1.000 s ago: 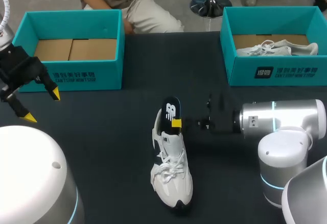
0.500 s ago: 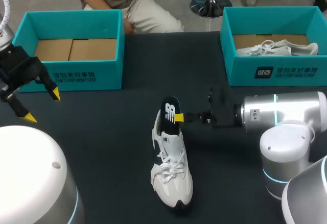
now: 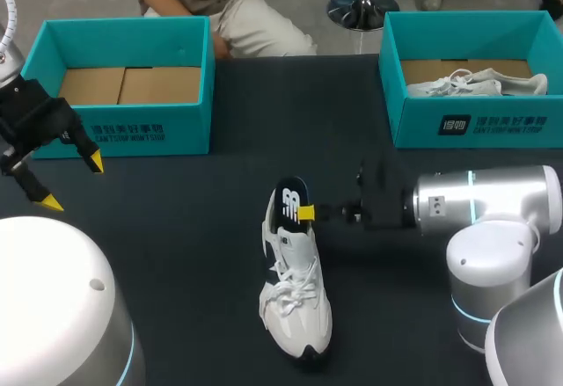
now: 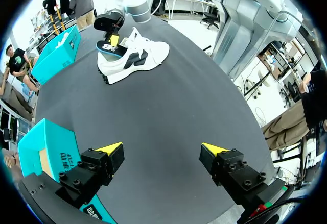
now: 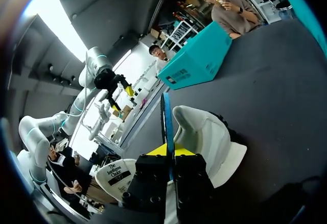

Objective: Take the shoe out of the shoebox, open the shoe tongue, remove and reinsert the insole, then place the shoe into the shoebox

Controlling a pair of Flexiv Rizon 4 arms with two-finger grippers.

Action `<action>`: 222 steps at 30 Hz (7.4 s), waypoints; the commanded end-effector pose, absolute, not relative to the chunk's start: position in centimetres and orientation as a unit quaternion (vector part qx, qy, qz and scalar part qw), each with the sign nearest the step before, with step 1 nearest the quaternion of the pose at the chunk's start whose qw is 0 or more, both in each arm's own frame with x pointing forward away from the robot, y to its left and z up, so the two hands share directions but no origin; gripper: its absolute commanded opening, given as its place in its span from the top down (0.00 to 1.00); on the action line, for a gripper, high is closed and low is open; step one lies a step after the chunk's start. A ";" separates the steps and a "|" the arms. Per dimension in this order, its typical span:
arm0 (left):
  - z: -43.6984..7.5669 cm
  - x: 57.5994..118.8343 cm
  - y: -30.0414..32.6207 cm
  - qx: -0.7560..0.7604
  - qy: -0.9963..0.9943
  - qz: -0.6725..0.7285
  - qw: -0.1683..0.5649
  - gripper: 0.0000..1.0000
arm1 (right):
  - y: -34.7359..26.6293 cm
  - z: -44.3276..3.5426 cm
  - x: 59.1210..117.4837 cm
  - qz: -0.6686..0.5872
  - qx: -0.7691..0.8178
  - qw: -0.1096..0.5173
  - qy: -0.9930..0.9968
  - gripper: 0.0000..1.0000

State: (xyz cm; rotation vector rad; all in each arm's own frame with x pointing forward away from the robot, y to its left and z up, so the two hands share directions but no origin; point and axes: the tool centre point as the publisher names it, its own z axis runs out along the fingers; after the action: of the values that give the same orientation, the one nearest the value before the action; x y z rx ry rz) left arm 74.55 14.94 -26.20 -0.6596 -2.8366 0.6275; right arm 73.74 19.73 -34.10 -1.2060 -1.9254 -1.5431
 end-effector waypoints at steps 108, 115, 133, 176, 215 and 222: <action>-26.2 74.5 15.0 -0.221 -0.949 0.209 0.081 0.00 | 20.1 -35.7 72.4 -0.526 -0.456 0.207 -0.688 0.72; -26.2 74.5 15.0 -0.221 -0.949 0.209 0.081 0.00 | 20.1 -34.4 73.2 -0.529 -0.445 0.193 -0.697 0.63; -26.2 74.5 15.0 -0.221 -0.949 0.209 0.081 0.00 | 20.0 -33.6 74.2 -0.533 -0.432 0.184 -0.704 0.67; -26.2 74.5 15.0 -0.221 -0.949 0.209 0.081 0.00 | 20.1 -36.1 72.2 -0.509 -0.466 0.209 -0.692 0.97; -26.2 74.5 15.0 -0.221 -0.949 0.209 0.081 0.00 | 19.6 -29.2 71.9 -0.474 -0.595 0.043 -0.648 0.00; -26.2 74.5 15.0 -0.221 -0.949 0.209 0.081 0.00 | 19.4 -28.1 71.3 -0.381 -0.656 0.002 -0.651 0.00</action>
State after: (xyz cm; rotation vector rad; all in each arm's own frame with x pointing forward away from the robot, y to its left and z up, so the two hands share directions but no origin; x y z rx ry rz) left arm 74.55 14.94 -26.20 -0.6591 -2.8367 0.6275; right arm 71.48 18.64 -28.98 -1.6391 -1.8630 -1.5225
